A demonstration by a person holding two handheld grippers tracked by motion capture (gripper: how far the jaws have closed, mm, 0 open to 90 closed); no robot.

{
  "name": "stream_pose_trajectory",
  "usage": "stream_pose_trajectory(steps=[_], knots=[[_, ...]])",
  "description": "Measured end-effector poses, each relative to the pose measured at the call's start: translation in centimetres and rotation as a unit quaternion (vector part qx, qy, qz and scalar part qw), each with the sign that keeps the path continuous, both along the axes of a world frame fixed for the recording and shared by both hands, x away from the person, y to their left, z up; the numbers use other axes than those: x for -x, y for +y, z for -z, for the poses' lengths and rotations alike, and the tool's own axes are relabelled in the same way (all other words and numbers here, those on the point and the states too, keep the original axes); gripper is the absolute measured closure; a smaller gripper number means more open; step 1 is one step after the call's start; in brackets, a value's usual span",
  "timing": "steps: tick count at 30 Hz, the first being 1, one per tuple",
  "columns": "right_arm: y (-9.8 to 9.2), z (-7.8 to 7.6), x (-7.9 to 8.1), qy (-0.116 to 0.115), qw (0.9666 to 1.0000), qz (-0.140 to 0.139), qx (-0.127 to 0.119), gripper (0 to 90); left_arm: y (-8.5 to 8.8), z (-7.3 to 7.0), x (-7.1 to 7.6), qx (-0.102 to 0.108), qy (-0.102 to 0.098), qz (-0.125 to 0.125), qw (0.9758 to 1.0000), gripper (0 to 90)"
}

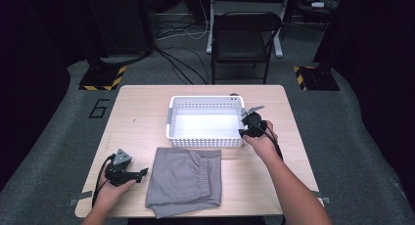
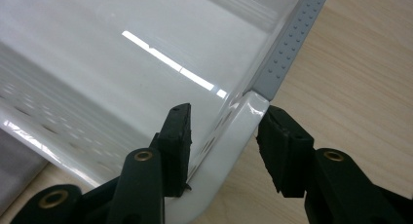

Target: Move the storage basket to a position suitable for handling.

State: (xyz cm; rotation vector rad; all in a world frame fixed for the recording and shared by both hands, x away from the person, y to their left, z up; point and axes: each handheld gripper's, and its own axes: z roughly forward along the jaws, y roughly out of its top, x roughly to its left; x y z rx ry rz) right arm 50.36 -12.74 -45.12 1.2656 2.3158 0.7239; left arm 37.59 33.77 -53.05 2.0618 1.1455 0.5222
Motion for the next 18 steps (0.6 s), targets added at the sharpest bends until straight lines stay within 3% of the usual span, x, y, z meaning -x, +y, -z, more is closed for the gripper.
stream_pose_trajectory(steps=[6, 11, 18], knots=[[0.3, 0.0, 0.9, -0.001, 1.0, -0.001, 0.004, 56.2, 0.0, 0.0, 0.0, 0.0, 0.0, 0.0, 1.0, 14.3], [0.2, 0.0, 1.0, 0.006, 1.0, 0.001, -0.007, 55.5, 0.0, 0.0, 0.0, 0.0, 0.0, -0.002, 1.0, 14.3], [0.1, -0.4, 1.3, -0.009, 0.9999, 0.006, -0.011, 50.3, 0.0, 0.0, 0.0, -0.001, 0.0, -0.001, 1.0, 14.3]])
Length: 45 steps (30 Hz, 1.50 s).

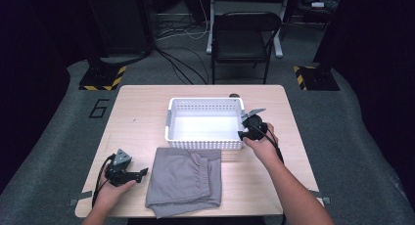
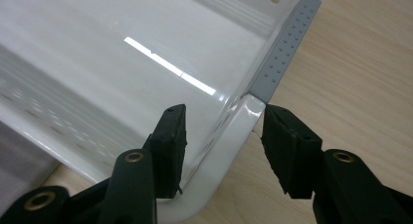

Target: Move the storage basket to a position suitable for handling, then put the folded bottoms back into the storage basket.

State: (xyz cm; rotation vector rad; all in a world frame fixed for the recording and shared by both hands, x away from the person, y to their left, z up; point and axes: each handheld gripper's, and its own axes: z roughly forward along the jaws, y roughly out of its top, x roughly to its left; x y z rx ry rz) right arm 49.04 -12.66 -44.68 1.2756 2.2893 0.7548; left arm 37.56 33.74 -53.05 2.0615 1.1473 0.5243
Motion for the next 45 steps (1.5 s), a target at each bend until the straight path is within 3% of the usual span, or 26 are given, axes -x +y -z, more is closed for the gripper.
stream_pose_trajectory(steps=[8, 11, 15, 21, 25, 32, 34, 35, 36, 40, 45], knots=[[0.1, -1.7, 1.6, -0.031, 0.9994, -0.012, -0.005, 47.5, 0.0, 0.0, 0.0, 0.0, 0.0, 0.0, 1.0, 14.2], [0.2, -2.8, 3.0, -0.037, 0.9989, -0.024, -0.016, 47.0, 0.0, -0.1, 0.1, -0.002, 0.006, 0.001, 1.0, 14.2], [0.5, -3.0, 4.6, -0.043, 0.9982, -0.034, -0.025, 45.4, 0.0, -0.1, 0.1, -0.001, 0.007, 0.008, 0.9999, 12.7], [1.0, -2.2, 6.6, -0.035, 0.9977, -0.046, -0.036, 50.0, -0.4, 0.0, 0.2, -0.004, 0.006, 0.023, 0.9997, 8.3], [1.2, -1.6, 7.6, -0.026, 0.9974, -0.05, -0.044, 50.5, -0.4, 0.1, 0.2, 0.0, 0.005, 0.018, 0.9998, 8.7], [1.6, -1.0, 8.8, -0.031, 0.9971, -0.052, -0.046, 50.3, -0.3, -0.1, 0.2, 0.0, 0.009, 0.012, 0.9999, 11.7], [1.7, -0.7, 9.2, -0.032, 0.9967, -0.055, -0.051, 50.4, -0.3, -0.1, 0.3, 0.007, 0.007, 0.001, 0.9999, 16.1], [1.9, -0.6, 9.4, -0.022, 0.9969, -0.048, -0.058, 50.5, -0.2, -0.2, 0.3, 0.002, 0.009, 0.0, 1.0, 17.5], [1.8, -0.5, 9.4, -0.026, 0.9965, -0.056, -0.057, 50.9, -0.2, -0.4, 0.3, -0.004, 0.012, 0.003, 0.9999, 19.1], [2.1, 0.0, 9.9, -0.021, 0.9958, -0.052, -0.072, 52.0, -0.4, -0.4, 0.4, 0.002, 0.008, -0.002, 1.0, 25.7], [2.4, 0.8, 10.7, -0.01, 0.995, -0.049, -0.087, 52.3, -0.4, -0.6, 0.5, 0.012, 0.017, 0.006, 0.9998, 30.2]])
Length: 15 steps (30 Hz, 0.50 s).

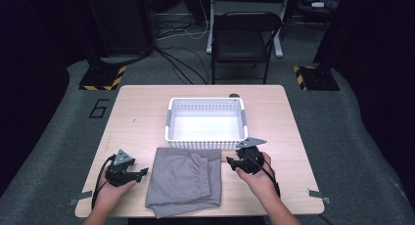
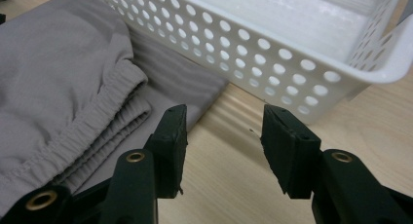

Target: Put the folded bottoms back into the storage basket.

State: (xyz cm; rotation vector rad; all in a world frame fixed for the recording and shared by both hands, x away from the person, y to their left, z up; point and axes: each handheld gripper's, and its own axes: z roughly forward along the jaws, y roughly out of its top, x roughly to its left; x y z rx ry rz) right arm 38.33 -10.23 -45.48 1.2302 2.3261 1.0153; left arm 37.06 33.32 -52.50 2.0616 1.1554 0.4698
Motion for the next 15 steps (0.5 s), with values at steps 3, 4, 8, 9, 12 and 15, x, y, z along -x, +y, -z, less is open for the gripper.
stream_pose_trajectory(steps=[3, 4, 8, 9, 12, 15], knots=[[-0.1, 0.4, 0.2, -0.002, 1.0, -0.007, -0.001, 52.3, -0.1, 0.0, 0.1, 0.006, -0.001, -0.002, 1.0, 31.4], [0.0, 0.7, 0.6, 0.004, 1.0, -0.001, -0.008, 52.3, -0.2, -0.2, 0.1, 0.018, 0.013, -0.006, 0.9997, 32.8], [0.1, 1.2, 1.1, 0.009, 0.9999, -0.004, -0.008, 52.0, -0.2, -0.6, 0.3, 0.026, 0.036, -0.012, 0.999, 36.6], [0.1, 1.2, 1.1, 0.009, 0.9999, -0.004, -0.008, 52.0, -0.2, -0.6, 0.3, 0.026, 0.036, -0.012, 0.999, 36.6], [0.6, 1.4, 1.8, 0.003, 0.9999, -0.015, 0.0, 52.0, -0.5, -1.0, 0.8, 0.032, 0.031, -0.018, 0.9988, 36.4], [0.8, 1.5, 2.2, -0.003, 0.9998, -0.02, 0.002, 51.7, -1.0, -1.6, 1.3, 0.036, 0.031, -0.019, 0.9987, 35.9]])
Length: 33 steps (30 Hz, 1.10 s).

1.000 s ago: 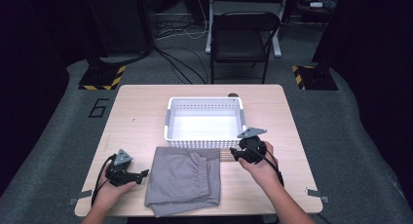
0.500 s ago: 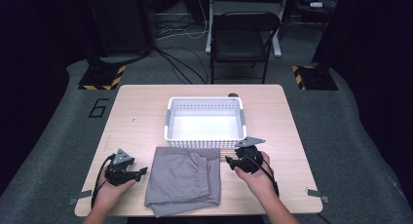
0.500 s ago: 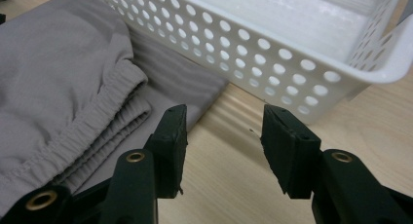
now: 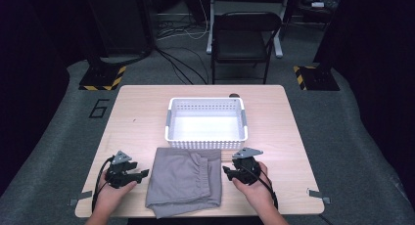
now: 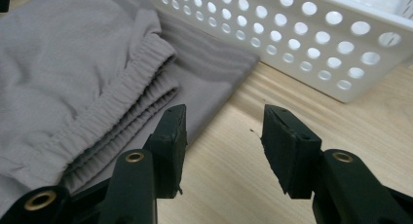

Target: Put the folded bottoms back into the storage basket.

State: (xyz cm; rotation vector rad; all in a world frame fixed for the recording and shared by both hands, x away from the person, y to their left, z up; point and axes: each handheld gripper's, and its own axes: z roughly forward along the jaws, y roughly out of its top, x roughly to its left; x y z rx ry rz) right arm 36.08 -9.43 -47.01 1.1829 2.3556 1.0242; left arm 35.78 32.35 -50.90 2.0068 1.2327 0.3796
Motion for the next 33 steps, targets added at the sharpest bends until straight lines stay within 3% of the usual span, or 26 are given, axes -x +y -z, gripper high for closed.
stream_pose_trajectory(steps=[3, 4, 7, 10, 11, 15, 18, 20, 26, 33], knots=[[0.5, 0.2, 0.5, 0.008, 0.9999, 0.008, -0.003, 50.9, -0.6, -0.5, 0.4, 0.01, -0.007, -0.005, 0.9999, 32.9], [0.5, 0.5, 0.5, -0.001, 1.0, -0.003, 0.003, 50.8, -0.8, -0.6, 0.5, 0.015, -0.006, -0.004, 0.9999, 32.2], [1.2, 1.1, 0.9, 0.017, 0.9999, 0.002, 0.001, 50.3, -1.8, -0.7, 0.8, 0.017, -0.004, 0.0, 0.9999, 30.4], [1.7, 1.5, 0.9, 0.019, 0.9997, -0.008, 0.008, 49.0, -2.8, -0.7, 1.1, 0.004, 0.003, 0.016, 0.9999, 30.4], [1.9, 1.7, 0.9, 0.018, 0.9998, -0.009, 0.007, 48.3, -3.1, -0.7, 1.1, 0.009, 0.003, 0.022, 0.9997, 30.4], [2.5, 2.3, 1.0, 0.024, 0.9996, -0.008, 0.008, 46.0, -3.9, -0.4, 1.1, -0.002, 0.002, 0.028, 0.9996, 30.4], [2.8, 2.7, 0.9, 0.031, 0.9994, -0.01, 0.008, 45.4, -4.1, -0.2, 0.9, -0.011, 0.011, 0.036, 0.9993, 30.1], [3.0, 3.0, 0.8, 0.037, 0.9993, -0.004, 0.004, 44.7, -4.3, 0.0, 0.8, -0.004, 0.005, 0.03, 0.9995, 30.1], [3.2, 3.5, 0.2, 0.039, 0.9992, -0.007, -0.006, 42.1, -4.5, 0.0, 0.8, -0.011, 0.007, 0.035, 0.9993, 30.1], [4.3, 4.3, -0.1, 0.035, 0.9993, -0.001, 0.012, 37.8, -4.6, 0.1, 0.8, -0.009, 0.007, 0.035, 0.9993, 29.8]])
